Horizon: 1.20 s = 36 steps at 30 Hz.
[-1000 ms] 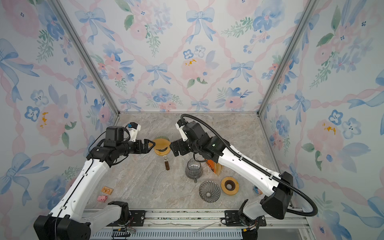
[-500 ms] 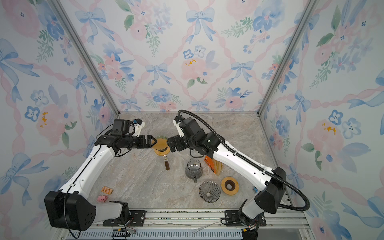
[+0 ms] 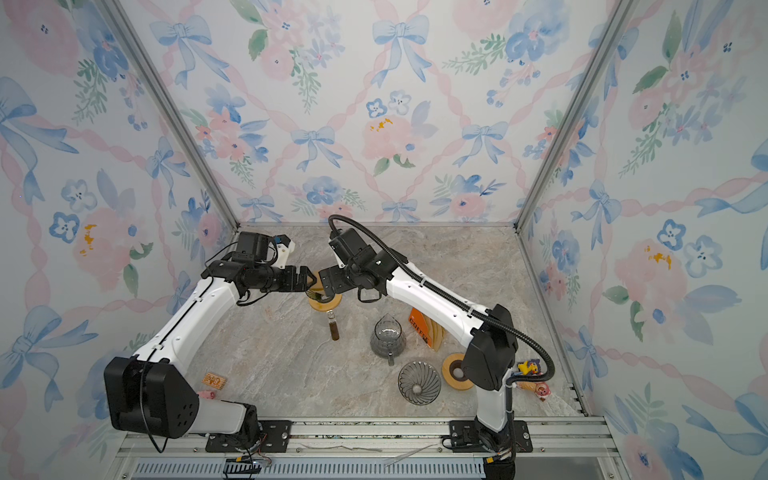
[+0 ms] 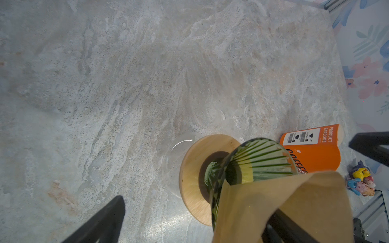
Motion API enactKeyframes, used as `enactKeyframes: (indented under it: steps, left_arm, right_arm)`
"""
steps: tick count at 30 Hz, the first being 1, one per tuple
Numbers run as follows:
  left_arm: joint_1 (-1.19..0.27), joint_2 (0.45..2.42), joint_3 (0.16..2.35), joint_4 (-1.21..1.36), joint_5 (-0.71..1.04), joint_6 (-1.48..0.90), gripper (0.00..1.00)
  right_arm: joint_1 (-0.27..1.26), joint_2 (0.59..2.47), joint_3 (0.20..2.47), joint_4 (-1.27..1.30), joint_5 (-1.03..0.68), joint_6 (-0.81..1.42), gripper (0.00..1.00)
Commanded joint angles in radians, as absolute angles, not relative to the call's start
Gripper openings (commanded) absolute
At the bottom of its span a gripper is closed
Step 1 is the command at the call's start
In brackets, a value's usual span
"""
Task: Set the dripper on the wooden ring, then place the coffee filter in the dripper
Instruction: 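Lower the filter into the green dripper while the left gripper reaches toward it, then press the filter into the dripper with both grippers from opposite sides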
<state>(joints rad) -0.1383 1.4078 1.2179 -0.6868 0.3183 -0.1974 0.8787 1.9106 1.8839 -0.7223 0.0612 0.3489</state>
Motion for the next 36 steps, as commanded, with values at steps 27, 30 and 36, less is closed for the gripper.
enactKeyframes:
  steps: [27,30,36]
  left_arm:
    - [-0.144,1.441,1.159,-0.573,0.328,-0.207,0.98]
    - [-0.144,1.439,1.144,-0.56,0.328,-0.207,0.98]
    - [-0.143,1.441,1.131,-0.553,0.336,-0.21,0.98]
  right_arm:
    - [0.841,2.097,2.083,-0.924,0.049,0.394,0.96]
    - [0.835,2.1,2.085,-0.923,0.04,0.394,0.96]
    - [0.819,2.107,2.1,-0.917,-0.013,0.388,0.96]
